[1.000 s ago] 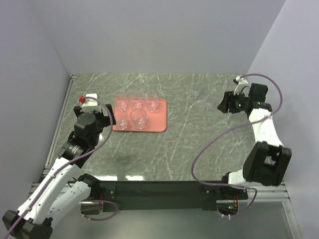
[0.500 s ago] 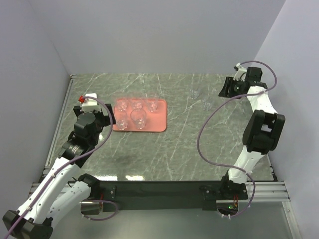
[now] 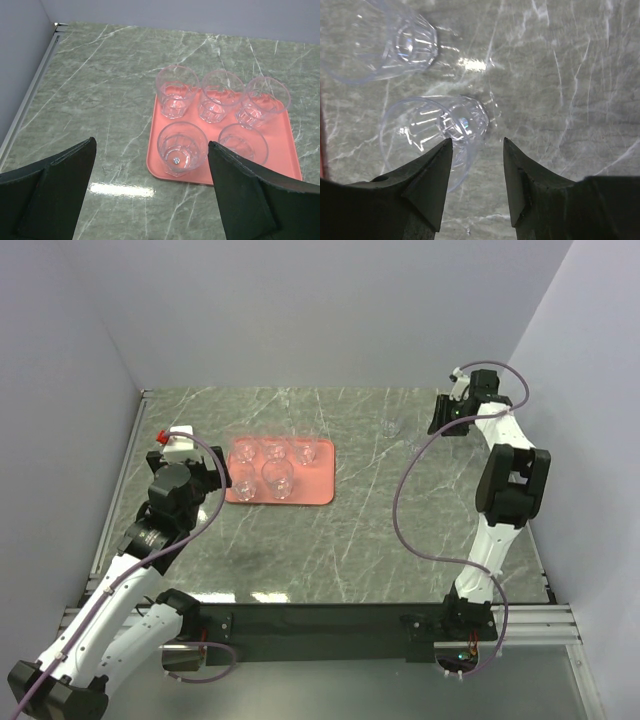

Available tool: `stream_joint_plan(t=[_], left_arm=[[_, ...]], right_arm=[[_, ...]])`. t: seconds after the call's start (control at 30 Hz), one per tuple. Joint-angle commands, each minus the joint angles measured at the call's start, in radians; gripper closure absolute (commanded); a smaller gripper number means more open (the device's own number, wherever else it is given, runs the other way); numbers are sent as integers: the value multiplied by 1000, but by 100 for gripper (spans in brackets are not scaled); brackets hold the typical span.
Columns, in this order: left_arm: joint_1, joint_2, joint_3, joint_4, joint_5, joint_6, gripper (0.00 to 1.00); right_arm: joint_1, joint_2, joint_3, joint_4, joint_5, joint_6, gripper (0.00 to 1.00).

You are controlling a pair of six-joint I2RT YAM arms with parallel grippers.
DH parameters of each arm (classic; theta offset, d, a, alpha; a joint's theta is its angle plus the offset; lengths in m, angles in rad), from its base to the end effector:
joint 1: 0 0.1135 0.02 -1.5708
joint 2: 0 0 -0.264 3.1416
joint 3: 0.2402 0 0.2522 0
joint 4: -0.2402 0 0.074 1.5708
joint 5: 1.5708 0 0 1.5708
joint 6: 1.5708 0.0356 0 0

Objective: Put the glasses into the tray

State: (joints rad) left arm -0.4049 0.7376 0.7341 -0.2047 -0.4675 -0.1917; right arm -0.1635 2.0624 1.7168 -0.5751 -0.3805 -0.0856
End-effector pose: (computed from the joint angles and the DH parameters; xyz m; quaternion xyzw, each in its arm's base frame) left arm 0.1656 -0.0535 0.3283 -0.0646 0.7669 -0.0081 0.6385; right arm 0.4562 -0.0619 0.2345 -0.0241 0.9322 0.1389 0.3334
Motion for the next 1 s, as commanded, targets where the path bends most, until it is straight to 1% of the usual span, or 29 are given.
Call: stream_joint_plan(t=[0.0,0.17,0.27,0.33,0.37,0.43,0.47,0.53,0.57,0.63,0.67,0.73,0.8,0.97], left_arm=[[8,-1,-2,41,23,11,0],[9,-1,-4,39,24,11,1],[9,-3,-2,39,21,11,1],[11,-6,-4,39,23,11,1],[11,-7,-4,39,23,11,0],[11,-6,-2,39,26,9,1],[11,-6,-4,39,26,9,1],[11,-6,-4,39,26,9,1],[11,-6,-2,41,26,9,1],[12,-6,-4,37,24,9,1],[12,-6,-2,39,24,9,1],[12,-7,-2,39,23,9,1],[14,-9,-4,39,21,8,1],[17,-15,-2,37,27,8,1]], right_arm=[[19,7,41,-15,55,9,48],[44,24,38,-12,106,0,54],[53,36,37,-15,124,1,63],[56,41,37,-17,132,0,66],[56,42,35,-19,134,0,71],[58,41,26,-16,138,-2,74],[58,36,23,-12,141,-3,78],[61,28,10,-3,153,-8,84],[62,19,1,3,155,-14,88],[65,12,-6,6,157,-22,92],[68,-4,-19,11,152,-29,97],[73,-40,-45,18,115,-54,100],[79,-80,-81,32,82,-75,100],[105,-260,-267,113,-73,-147,100]])
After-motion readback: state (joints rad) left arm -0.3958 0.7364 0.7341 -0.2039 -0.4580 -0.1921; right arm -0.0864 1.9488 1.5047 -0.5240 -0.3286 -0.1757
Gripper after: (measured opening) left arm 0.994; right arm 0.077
